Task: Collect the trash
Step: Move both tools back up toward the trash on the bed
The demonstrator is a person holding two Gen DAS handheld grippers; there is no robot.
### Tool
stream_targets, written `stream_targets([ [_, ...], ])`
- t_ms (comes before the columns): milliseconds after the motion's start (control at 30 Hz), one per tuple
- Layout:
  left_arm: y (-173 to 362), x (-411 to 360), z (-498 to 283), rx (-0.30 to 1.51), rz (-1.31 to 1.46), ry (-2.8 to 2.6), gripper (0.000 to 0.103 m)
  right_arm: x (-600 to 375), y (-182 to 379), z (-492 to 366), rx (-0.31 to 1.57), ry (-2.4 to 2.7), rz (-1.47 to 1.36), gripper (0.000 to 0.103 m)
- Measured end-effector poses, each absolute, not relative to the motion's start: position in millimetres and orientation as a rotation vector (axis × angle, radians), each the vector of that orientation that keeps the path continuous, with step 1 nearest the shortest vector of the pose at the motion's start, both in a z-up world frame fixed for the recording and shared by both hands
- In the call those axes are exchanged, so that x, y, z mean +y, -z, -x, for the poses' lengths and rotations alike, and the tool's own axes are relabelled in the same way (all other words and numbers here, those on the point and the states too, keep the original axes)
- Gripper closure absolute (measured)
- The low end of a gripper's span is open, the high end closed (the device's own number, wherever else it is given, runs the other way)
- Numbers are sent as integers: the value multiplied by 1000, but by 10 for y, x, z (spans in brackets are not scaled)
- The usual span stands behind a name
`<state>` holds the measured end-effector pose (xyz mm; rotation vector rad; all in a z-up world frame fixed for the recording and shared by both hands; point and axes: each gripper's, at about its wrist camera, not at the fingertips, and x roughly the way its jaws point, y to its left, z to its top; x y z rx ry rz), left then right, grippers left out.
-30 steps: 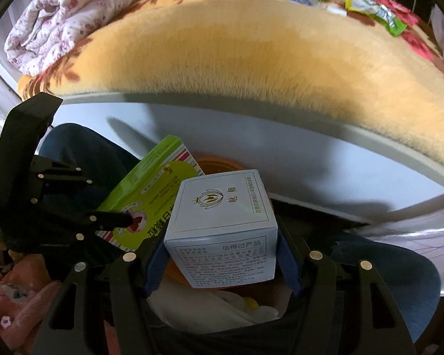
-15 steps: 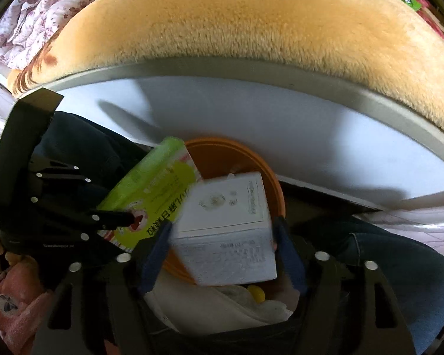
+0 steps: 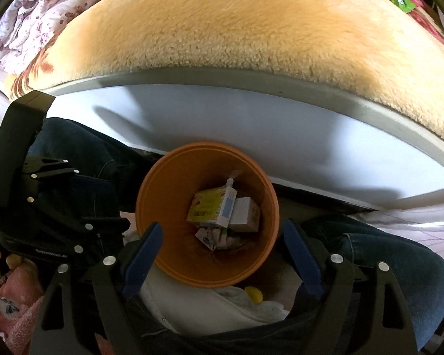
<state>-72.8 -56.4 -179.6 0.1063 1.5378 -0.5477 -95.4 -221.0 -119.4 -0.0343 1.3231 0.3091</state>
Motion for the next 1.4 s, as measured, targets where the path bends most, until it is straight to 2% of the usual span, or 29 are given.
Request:
stream_targets([
  [533,1527,-557,756,1482,-111,571,27,-2266,983,1002,1270,-291,33,19],
  [867,769,-529,624,1297,-69,623,26,-2420,551,1019,1164,-255,10,17],
  [967,447,-549,451,1207,-33,637,21,-2508,346,1026,1101,-232,4,16],
  [1100,156,-669,80,1125,6,635,20,-2638,133,1019,1030,-210,-8,14],
  [1400,-32,-1190,-1153,1098,189,597,20,-2780,119,964,1011,-192,-52,14],
])
